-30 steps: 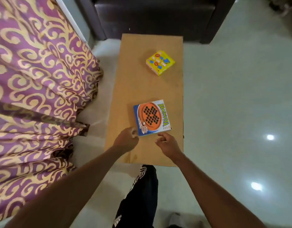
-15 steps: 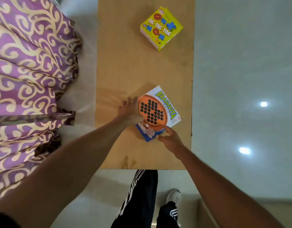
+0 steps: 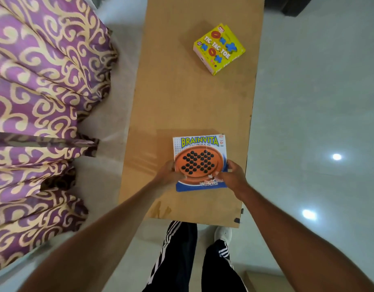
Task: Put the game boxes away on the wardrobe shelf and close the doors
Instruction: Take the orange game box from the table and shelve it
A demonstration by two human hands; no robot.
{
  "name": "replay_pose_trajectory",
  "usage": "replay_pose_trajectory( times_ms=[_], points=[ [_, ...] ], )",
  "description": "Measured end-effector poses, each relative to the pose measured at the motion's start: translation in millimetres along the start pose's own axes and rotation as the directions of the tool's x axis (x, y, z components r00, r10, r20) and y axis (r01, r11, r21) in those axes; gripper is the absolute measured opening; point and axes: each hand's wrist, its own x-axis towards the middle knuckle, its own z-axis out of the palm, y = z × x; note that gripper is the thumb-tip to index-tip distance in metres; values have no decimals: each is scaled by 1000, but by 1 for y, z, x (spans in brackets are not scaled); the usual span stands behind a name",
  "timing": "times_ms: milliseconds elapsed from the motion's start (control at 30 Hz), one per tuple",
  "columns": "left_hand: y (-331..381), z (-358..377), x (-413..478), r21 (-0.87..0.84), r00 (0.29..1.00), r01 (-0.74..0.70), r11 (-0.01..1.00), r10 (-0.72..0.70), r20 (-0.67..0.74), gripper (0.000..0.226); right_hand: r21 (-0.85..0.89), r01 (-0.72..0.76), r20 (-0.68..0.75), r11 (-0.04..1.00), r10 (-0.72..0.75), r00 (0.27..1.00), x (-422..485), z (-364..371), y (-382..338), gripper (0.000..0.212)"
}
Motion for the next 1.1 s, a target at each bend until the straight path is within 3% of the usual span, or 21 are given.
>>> replay_pose_trajectory(
  times_ms=[133, 267, 567, 700, 800, 1100],
  points=[
    [-26, 15, -48, -80, 999, -14, 997, 11, -39, 57, -160, 145, 58, 976, -137, 989, -40, -5, 12, 40],
    [-57, 37, -112, -136, 986, -19, 990, -4, -169, 58, -202, 267, 111, 942, -248, 962, -94, -16, 24, 41],
    [-130, 127, -305, -372, 888, -170, 913, -21, -459, 54, -339, 498, 326, 798, -397, 858, -227, -49, 56, 58],
    [-177, 167, -380, -470, 768, -285, 836, -94, -634, 49, -372, 640, 490, 672, -443, 750, -283, -29, 65, 53],
    [-229, 190, -433, -518, 641, -374, 770, -189, -744, 48, -358, 753, 640, 552, -442, 629, -327, 7, 73, 50],
    [-401, 240, -556, -490, 263, -498, 716, -414, -872, 56, -246, 937, 890, 248, -325, 319, -479, 143, 137, 72]
  ],
)
